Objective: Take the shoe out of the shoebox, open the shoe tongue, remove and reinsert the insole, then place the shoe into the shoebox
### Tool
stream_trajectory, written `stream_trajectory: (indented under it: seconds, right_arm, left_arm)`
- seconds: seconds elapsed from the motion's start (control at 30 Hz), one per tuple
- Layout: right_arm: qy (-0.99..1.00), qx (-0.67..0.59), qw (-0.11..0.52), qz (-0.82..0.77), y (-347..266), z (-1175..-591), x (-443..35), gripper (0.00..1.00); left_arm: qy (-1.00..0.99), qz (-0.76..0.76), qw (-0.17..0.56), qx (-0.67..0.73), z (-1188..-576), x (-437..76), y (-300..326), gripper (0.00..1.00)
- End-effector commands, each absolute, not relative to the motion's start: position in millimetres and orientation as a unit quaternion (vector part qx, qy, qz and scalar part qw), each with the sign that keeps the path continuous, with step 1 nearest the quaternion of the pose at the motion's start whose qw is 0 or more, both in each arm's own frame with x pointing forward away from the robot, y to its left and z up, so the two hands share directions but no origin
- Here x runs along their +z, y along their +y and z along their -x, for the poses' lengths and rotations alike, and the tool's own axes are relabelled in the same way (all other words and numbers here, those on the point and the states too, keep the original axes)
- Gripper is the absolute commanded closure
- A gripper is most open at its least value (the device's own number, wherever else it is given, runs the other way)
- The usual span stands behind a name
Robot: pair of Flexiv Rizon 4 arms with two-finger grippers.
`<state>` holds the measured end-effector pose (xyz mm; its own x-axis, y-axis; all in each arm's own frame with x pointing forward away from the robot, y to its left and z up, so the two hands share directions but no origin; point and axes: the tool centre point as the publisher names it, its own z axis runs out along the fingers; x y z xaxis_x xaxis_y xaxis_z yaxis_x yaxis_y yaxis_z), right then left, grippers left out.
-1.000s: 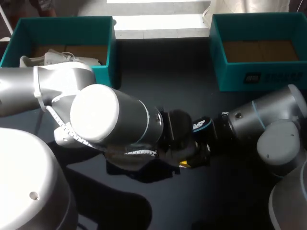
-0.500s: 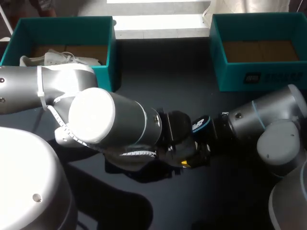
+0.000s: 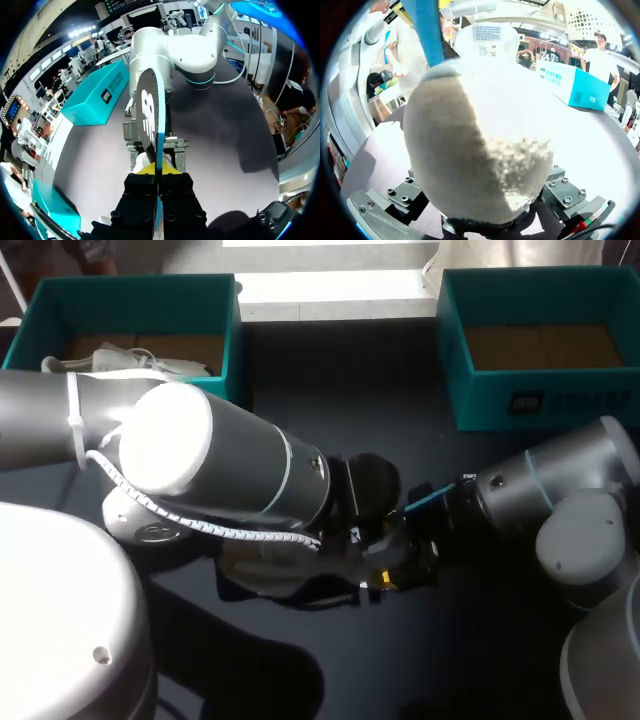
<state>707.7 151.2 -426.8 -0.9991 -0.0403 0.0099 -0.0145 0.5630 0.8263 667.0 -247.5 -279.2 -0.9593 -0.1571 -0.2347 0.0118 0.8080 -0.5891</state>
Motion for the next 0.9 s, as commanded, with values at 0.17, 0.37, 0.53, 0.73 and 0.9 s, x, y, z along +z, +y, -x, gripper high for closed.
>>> stream_trajectory:
  seconds: [0.17,0.37,0.53,0.73,0.9]
  right_arm:
    - [-0.885,-0.464,0.014,-0.015,151.2,-706.4,-430.7,1.0]
    - [-0.885,-0.464,0.014,-0.015,151.2,-706.4,-430.7,1.0]
    - [-0.885,-0.464,0.014,-0.015,151.2,-706.4,-430.7,1.0]
    - [-0.885,-0.464,0.014,-0.015,151.2,-706.4,-430.7,1.0]
    - [-0.885,-0.464,0.014,-0.015,151.2,-706.4,-430.7,1.0]
  left_arm:
    - [0.935,0.024,0.093,-0.342,-666.5,-237.5,-236.8,1.0]
    - [0.918,0.025,0.074,-0.389,-667.3,-206.0,-244.1,1.0]
    - [0.905,0.016,0.064,-0.42,-666.3,-180.9,-249.3,1.0]
    - [0.883,-0.001,0.03,-0.468,-666.2,-145.2,-245.0,1.0]
    - [0.847,-0.018,-0.023,-0.53,-671.6,-126.4,-238.7,1.0]
